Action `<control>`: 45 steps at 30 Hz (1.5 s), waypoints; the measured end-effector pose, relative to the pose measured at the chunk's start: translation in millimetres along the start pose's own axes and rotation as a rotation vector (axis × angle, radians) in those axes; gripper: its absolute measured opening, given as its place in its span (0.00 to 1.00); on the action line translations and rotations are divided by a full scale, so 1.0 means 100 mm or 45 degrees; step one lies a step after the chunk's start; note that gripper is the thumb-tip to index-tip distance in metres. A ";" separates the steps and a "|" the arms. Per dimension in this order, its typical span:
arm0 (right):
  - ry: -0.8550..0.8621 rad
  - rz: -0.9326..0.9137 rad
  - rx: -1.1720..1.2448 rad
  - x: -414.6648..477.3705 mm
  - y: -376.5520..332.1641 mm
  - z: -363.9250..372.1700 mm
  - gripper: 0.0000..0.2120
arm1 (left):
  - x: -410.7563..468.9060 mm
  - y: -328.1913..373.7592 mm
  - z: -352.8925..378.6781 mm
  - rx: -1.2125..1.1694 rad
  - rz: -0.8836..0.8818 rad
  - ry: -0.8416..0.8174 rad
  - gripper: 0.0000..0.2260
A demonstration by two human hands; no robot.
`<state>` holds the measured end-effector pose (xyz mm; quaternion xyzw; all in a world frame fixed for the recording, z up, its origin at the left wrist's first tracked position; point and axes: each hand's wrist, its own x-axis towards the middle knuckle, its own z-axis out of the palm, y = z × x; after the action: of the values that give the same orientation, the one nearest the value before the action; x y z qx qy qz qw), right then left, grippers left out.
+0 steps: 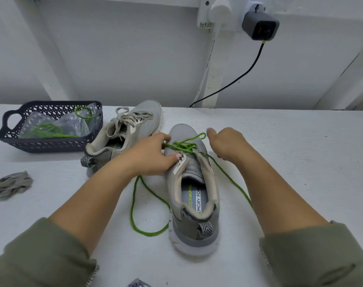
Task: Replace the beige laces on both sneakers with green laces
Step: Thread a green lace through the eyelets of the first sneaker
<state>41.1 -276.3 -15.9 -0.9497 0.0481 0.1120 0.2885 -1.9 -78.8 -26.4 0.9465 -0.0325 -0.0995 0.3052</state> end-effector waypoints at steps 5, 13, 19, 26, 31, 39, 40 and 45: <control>0.122 -0.321 0.308 -0.01 -0.07 0.16 0.03 | 0.00 -0.03 0.04 -0.173 0.225 0.216 0.29; -0.030 -0.370 0.156 -0.17 0.13 0.09 0.05 | -0.03 -0.09 0.19 -0.746 0.337 0.210 0.21; -0.088 -0.157 -0.369 -0.23 0.14 -0.01 0.08 | 0.00 -0.10 0.19 -0.640 0.326 0.190 0.23; -0.017 -0.277 -0.320 -0.33 0.03 -0.02 0.11 | 0.02 -0.11 0.19 -0.589 0.312 0.179 0.25; -0.064 -0.103 -0.493 -0.26 0.10 -0.02 0.05 | 0.01 -0.12 0.20 -0.584 0.310 0.176 0.26; -0.001 -0.490 -0.315 -0.33 0.00 0.03 0.10 | 0.01 -0.11 0.21 -0.625 0.288 0.180 0.25; 0.016 -0.463 -0.341 -0.29 0.04 0.07 0.07 | 0.01 -0.11 0.21 -0.621 0.287 0.179 0.25; 0.022 0.029 -0.663 -0.27 0.12 -0.07 0.03 | 0.00 -0.11 0.22 -0.619 0.285 0.177 0.25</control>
<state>13.8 -289.3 -10.5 -0.9923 0.0306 0.1158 0.0328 -6.1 -82.6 -50.0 0.8406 -0.0910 -0.0049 0.5340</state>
